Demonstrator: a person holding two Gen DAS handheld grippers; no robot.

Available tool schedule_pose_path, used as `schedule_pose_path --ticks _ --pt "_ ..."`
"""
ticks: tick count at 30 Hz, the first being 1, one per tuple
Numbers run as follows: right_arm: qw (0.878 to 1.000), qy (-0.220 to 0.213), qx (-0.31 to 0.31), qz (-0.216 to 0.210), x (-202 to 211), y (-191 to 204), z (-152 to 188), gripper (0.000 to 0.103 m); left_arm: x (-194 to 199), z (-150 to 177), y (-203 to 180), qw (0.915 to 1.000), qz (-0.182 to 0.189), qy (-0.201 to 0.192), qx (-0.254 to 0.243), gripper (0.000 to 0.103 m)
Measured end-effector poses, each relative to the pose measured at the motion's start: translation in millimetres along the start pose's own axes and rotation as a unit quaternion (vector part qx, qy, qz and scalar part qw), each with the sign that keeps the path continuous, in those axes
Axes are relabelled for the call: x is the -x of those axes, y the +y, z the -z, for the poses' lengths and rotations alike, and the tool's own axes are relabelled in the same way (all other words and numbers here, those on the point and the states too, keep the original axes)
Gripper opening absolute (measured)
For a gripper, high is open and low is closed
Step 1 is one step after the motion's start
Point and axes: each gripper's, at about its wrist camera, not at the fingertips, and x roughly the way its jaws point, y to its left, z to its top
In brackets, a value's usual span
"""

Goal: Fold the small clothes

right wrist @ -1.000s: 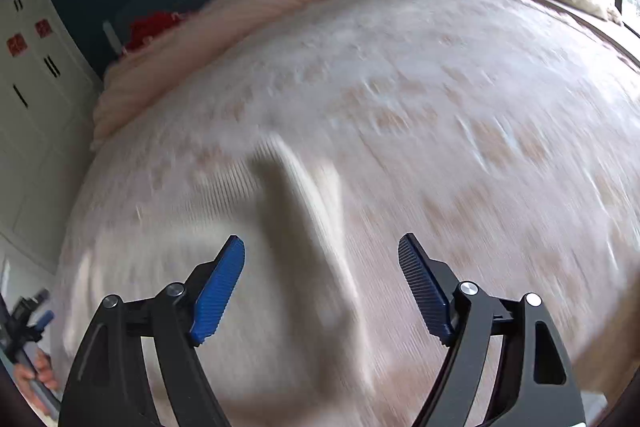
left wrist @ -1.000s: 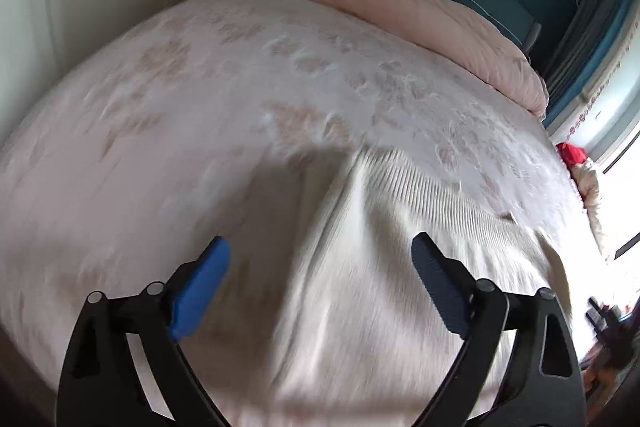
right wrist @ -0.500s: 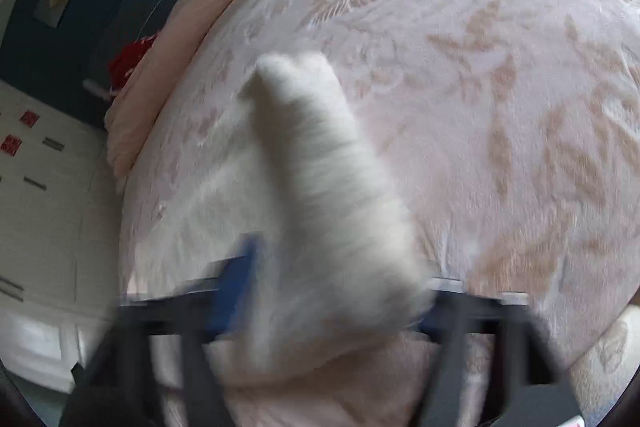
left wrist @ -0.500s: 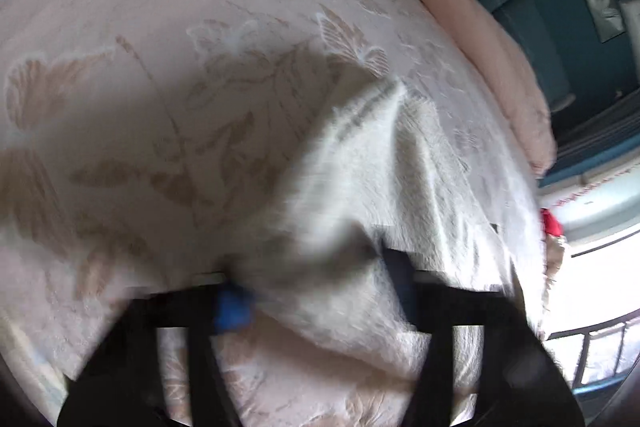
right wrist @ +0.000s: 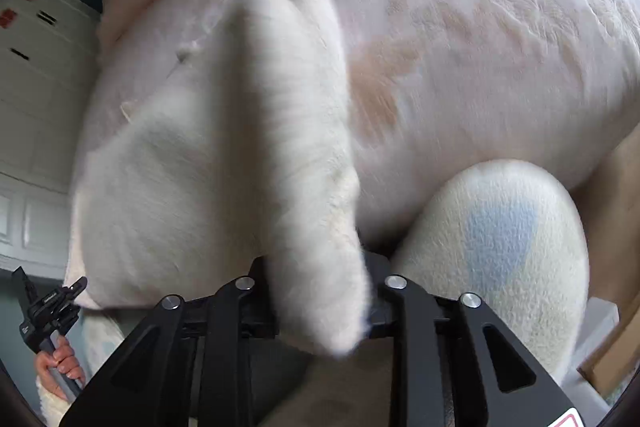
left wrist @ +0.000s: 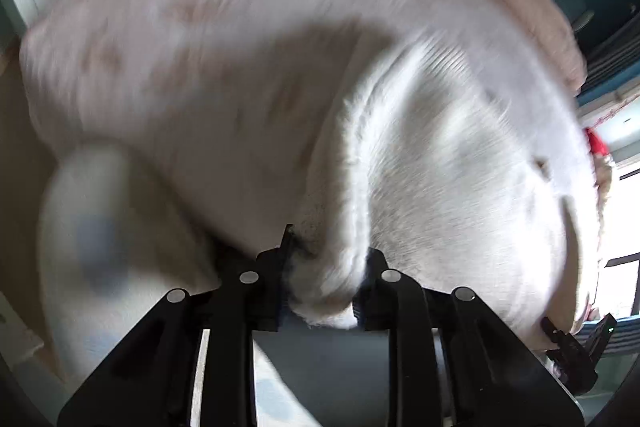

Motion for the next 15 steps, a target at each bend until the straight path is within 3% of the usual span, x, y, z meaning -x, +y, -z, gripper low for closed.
schedule_pose_path --ticks 2,4,5,7,8,9,13,15 --pt "1.000 -0.020 0.011 0.018 17 9 -5 0.041 3 3 -1 0.9997 -0.001 -0.024 -0.008 0.029" --pt "0.996 -0.059 0.030 0.058 40 15 -17 0.045 20 -3 -10 0.9981 -0.009 -0.053 -0.031 0.032" --pt "0.994 -0.076 0.035 0.070 50 17 -18 0.051 30 -9 -14 0.9961 -0.019 -0.075 -0.044 0.035" --pt "0.989 -0.119 0.033 0.082 71 19 -33 0.062 58 -24 -25 0.9873 -0.047 -0.136 -0.067 0.053" --pt "0.988 -0.131 0.033 0.074 75 19 -43 0.066 66 -34 -29 0.9838 -0.048 -0.158 -0.071 0.066" --pt "0.988 -0.138 0.037 0.062 77 25 -55 0.067 70 -42 -35 0.9819 -0.042 -0.169 -0.075 0.070" --pt "0.988 -0.136 0.062 0.044 51 45 -96 0.067 46 -89 -68 0.9839 -0.006 -0.153 -0.092 0.074" --pt "0.989 -0.129 0.061 0.047 29 55 -112 0.067 17 -106 -80 0.9881 0.001 -0.121 -0.095 0.074"
